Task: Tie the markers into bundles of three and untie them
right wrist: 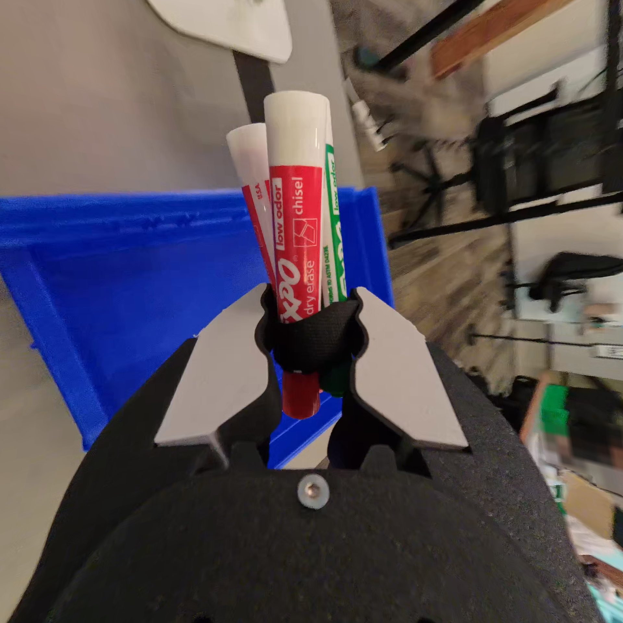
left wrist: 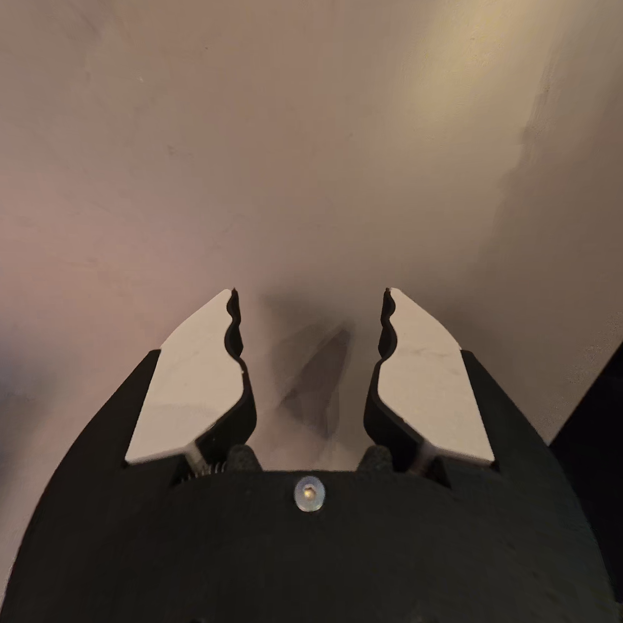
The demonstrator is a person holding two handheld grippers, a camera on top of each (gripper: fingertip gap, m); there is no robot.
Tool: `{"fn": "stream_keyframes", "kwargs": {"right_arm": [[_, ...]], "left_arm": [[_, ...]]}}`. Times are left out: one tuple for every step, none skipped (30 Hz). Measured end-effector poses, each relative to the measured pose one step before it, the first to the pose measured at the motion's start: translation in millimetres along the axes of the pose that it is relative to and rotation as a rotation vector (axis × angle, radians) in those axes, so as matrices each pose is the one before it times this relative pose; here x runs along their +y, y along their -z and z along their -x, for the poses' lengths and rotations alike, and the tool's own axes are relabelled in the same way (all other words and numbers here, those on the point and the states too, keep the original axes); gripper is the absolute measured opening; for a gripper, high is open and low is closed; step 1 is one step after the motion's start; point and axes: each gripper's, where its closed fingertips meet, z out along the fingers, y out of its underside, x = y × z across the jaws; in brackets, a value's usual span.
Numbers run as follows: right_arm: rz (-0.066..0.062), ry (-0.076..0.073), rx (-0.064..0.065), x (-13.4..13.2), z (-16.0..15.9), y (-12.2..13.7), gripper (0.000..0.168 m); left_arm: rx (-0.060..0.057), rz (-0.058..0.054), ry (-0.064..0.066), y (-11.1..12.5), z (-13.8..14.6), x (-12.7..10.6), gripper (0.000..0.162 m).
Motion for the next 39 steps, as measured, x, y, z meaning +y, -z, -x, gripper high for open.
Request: {"fn": "stream_keyframes", "kwargs": {"right_arm": [[0.0401,0.0101,-0.0141,10.15,-5.33,-10.89,0.042],[0.0288,0.011,-0.0383,6.87,-0.44,-10.88,0.042],[0.0173,-0.002,-0.0677,4.0,4.62,-11.05,0.042],[0.0424,0.003,-0.042,6.51,1.18,-11.8,0.042],[0.07,0.0146,-0.0111,10.1,-3.04,-12.61,0.042],[0.0522,0.009,-0.0263,7.68,-0.74,-12.96,0.042],[0.0169,-0.0079,-0.0433,2.13,2.02,-12.25,0.042],[0.0053,-0.0036,-0.0419,-0.29,2.6,-11.2,0.042],[0.0175,0.0074,-0.037,1.15,2.55,-10.43,0.042],[0.0269,0.008,-0.0155,2.09,-0.83,-9.98,0.042],[0.017,0.0089,-0.0057,0.85,-2.11,-9.09,0.042],[0.0031,0.0061,-0.0213,-0.61,0.5,-7.87,0.042],[-0.0014,0.0024,-0.0225,-1.25,1.05,-6.73,0.043],[0.0039,0.0105,-0.0154,-0.65,0.93,-5.88,0.043],[0.0192,0.0183,-0.0098,1.24,0.89,-5.35,0.044],[0.0298,0.0125,-0.0056,2.44,0.0,-5.09,0.047],[0.0203,0.0075,-0.0094,1.19,0.59,-4.13,0.05],[-0.0052,0.0039,-0.0071,-1.51,0.1,-1.57,0.053],[-0.0154,-0.0034,0.0006,-2.43,-1.78,1.56,0.057],[-0.0056,-0.0023,-0.0003,-0.47,-1.18,2.73,0.055],[-0.0023,0.0002,0.0024,0.48,-1.11,3.26,0.058],[0.0047,-0.0033,0.0051,2.01,-1.45,3.37,0.065],[0.0157,0.0038,0.0038,4.14,-0.62,4.02,0.068],[0.0144,0.0111,0.0067,5.05,-0.28,5.24,0.068],[-0.0061,-0.0001,0.0097,2.5,-1.26,6.0,0.064],[-0.0274,-0.01,0.0054,-1.16,-0.86,6.2,0.057],[-0.0326,-0.0069,-0.0035,-3.82,1.43,5.56,0.038],[-0.0259,-0.0033,-0.0093,-4.71,3.91,3.57,0.035],[-0.0176,0.0,-0.0202,-4.98,6.24,1.0,0.031],[-0.0092,0.0081,-0.0172,-4.77,6.36,-1.65,0.027],[-0.0024,0.0167,-0.002,-4.47,4.18,-3.93,0.025],[0.008,0.0171,-0.004,-3.12,3.81,-5.03,0.022],[0.0168,0.0137,-0.0072,-1.65,3.16,-5.84,0.015],[0.011,0.0074,0.0084,-2.17,-0.04,-5.7,0.014],[-0.0071,-0.0024,0.0166,-4.07,-2.33,-4.67,0.014],[-0.0121,-0.0091,0.0076,-4.11,-1.89,-3.65,0.012],[-0.009,-0.009,0.0017,-3.49,-1.76,-2.53,0.007],[-0.0072,-0.0089,0.0157,-3.03,-4.13,-1.85,0.004],[0.0007,-0.007,0.0296,-1.28,-6.46,-1.83,0.002]], "left_arm": [[0.0137,0.0019,0.0162,-4.08,-0.66,0.89,0.079],[-0.002,0.0097,0.0085,-3.82,1.81,1.96,0.081],[-0.0054,0.0021,-0.0059,-3.29,1.84,0.87,0.08],[0.0056,0.0003,0.0003,-3.27,0.29,0.66,0.08],[0.0097,0.0049,0.012,-3.28,-0.18,1.3,0.079],[-0.0047,-0.0159,0.0025,-1.17,1.51,-1.93,0.078],[0.0022,-0.0075,0.009,-0.52,0.99,-1.32,0.078],[0.0027,-0.011,0.0079,-0.29,0.75,-1.48,0.077],[-0.0043,-0.006,0.004,-0.19,1.46,-0.8,0.076],[-0.0009,-0.0054,0.0011,-0.25,0.59,-0.77,0.075],[0.0042,-0.0118,0.0058,-0.46,-0.28,-1.41,0.074],[0.0018,-0.0175,0.0105,-0.53,0.27,-1.69,0.074],[-0.0002,-0.0135,0.0086,-0.16,0.32,-0.99,0.073],[0.0005,-0.0008,-0.0022,0.06,-0.19,0.15,0.073],[-0.0015,0.0037,-0.0087,-0.01,-0.08,0.4,0.074],[-0.0047,0.0029,-0.0036,-0.11,0.6,0.08,0.073],[-0.0004,0.0011,-0.0017,-0.15,0.04,-0.22,0.073],[0.0027,-0.0005,0.0001,-0.16,-0.37,-0.48,0.073],[-0.0013,0.001,0.0006,0.0,0.33,-0.23,0.073],[-0.0039,-0.004,0.0019,-0.47,0.45,-0.66,0.073],[-0.0053,-0.0067,0.0003,-0.59,0.26,-0.8,0.073],[-0.0082,-0.0025,-0.006,-0.39,0.46,-0.12,0.072],[-0.004,0.0003,-0.0065,-0.17,0.08,0.24,0.072],[-0.0002,-0.0005,0.0017,0.02,-0.04,-0.18,0.072],[0.0012,-0.0052,0.0071,-0.06,-0.32,-0.61,0.073],[0.0043,-0.0079,0.0004,-0.33,-0.93,-0.59,0.074],[0.0011,-0.005,-0.0024,-0.17,-0.39,-0.1,0.075],[-0.004,-0.0023,0.0019,0.01,0.51,-0.24,0.074],[-0.0044,-0.0016,0.002,-0.19,0.43,-0.33,0.073],[-0.0014,-0.0016,-0.0038,-0.36,-0.32,-0.29,0.074],[-0.0012,-0.0006,-0.001,-0.16,0.16,-0.26,0.073],[0.0019,0.0016,0.0049,0.09,0.1,-0.13,0.073],[0.0033,0.0015,0.0046,0.12,-0.28,-0.24,0.074],[-0.0003,0.0,-0.0004,-0.04,-0.01,-0.05,0.074],[-0.0009,-0.0032,-0.0006,-0.06,-0.19,-0.1,0.074],[0.001,-0.0053,0.0036,-0.1,-0.17,-0.29,0.074],[0.0,-0.005,0.0046,-0.01,0.09,-0.37,0.074],[-0.0019,-0.0048,0.0037,-0.01,0.42,-0.18,0.073],[-0.0011,-0.003,0.0006,-0.03,0.03,-0.09,0.073]]}}
